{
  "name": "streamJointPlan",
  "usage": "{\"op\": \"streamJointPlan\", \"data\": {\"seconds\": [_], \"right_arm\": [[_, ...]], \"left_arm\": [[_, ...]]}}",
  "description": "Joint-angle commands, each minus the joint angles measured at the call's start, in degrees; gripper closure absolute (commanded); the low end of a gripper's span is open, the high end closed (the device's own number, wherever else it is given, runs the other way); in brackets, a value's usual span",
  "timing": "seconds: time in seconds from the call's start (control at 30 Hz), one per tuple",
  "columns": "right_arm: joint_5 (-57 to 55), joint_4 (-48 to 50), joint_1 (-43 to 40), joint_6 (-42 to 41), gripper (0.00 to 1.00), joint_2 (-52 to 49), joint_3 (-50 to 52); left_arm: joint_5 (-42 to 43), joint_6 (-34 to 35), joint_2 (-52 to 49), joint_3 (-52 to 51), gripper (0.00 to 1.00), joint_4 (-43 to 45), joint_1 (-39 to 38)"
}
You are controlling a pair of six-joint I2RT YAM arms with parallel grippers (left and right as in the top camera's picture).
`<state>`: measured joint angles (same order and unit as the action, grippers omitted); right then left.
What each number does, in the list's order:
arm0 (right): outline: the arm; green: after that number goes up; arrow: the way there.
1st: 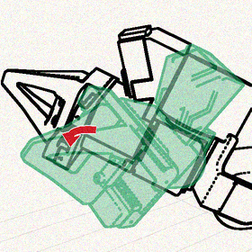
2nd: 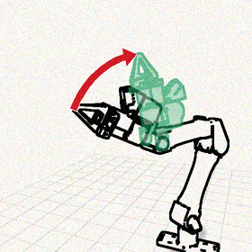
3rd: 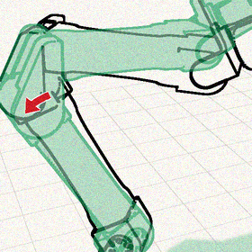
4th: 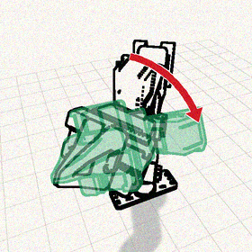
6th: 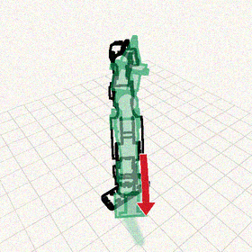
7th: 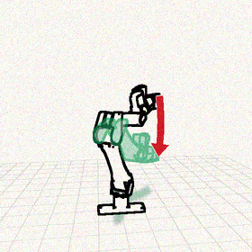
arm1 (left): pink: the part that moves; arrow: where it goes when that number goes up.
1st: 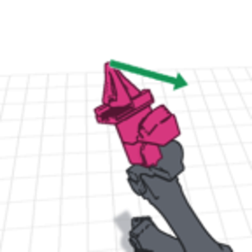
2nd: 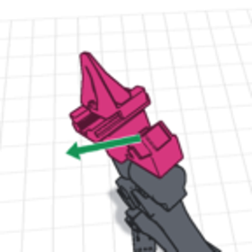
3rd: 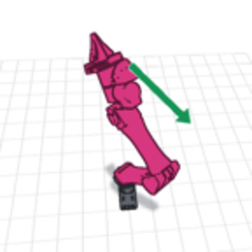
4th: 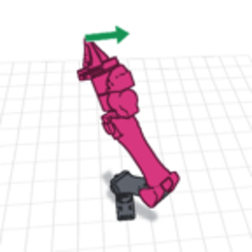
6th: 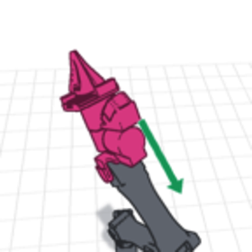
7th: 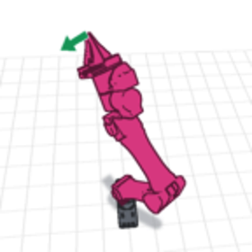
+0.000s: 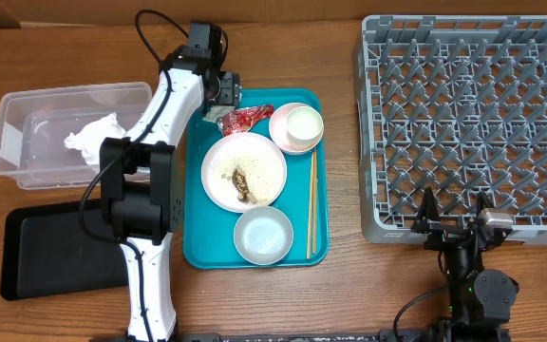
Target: Sort waste into correct bins and load items into the dishwasher
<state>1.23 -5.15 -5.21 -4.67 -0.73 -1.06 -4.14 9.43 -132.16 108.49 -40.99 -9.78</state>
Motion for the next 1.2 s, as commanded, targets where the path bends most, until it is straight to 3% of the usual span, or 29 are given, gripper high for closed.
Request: {"op": "streamJointPlan", "data": {"seconds": [0.0,0.3,0.43,0.77,0.83,0.9,1.03,1.17], "right_arm": [[-0.11,0.33,-0.28,0.17,0.0,0.57,0.61],[-0.11,0.33,-0.28,0.17,0.0,0.57,0.61],[-0.11,0.33,-0.28,0.17,0.0,0.57,0.61],[-0.11,0.33,-0.28,0.17,0.0,0.57,0.61],[-0.11,0.33,-0.28,0.17,0.0,0.57,0.61],[-0.11,0.33,-0.28,0.17,0.0,0.57,0.61],[-0.11,0.33,-0.28,0.17,0.0,0.57,0.61],[-0.11,0.33,-0.28,0.17,0.0,0.57,0.61]], "left_arm": [[1.31,1.57,-0.85,1.01,0.25,0.52,-0.74],[0.76,2.01,-1.99,0.76,0.25,0.96,-0.74],[0.74,1.99,-2.01,0.74,0.31,1.51,-0.74],[0.79,2.4,-2.03,0.74,0.35,1.7,-0.74],[0.76,2.4,-2.03,0.74,0.41,1.33,-0.74],[0.76,2.4,-2.03,0.74,0.55,1.14,-0.74],[0.79,2.4,-2.03,0.74,0.65,1.16,-0.74],[0.87,2.4,-2.01,0.81,0.96,1.16,-0.74]]}}
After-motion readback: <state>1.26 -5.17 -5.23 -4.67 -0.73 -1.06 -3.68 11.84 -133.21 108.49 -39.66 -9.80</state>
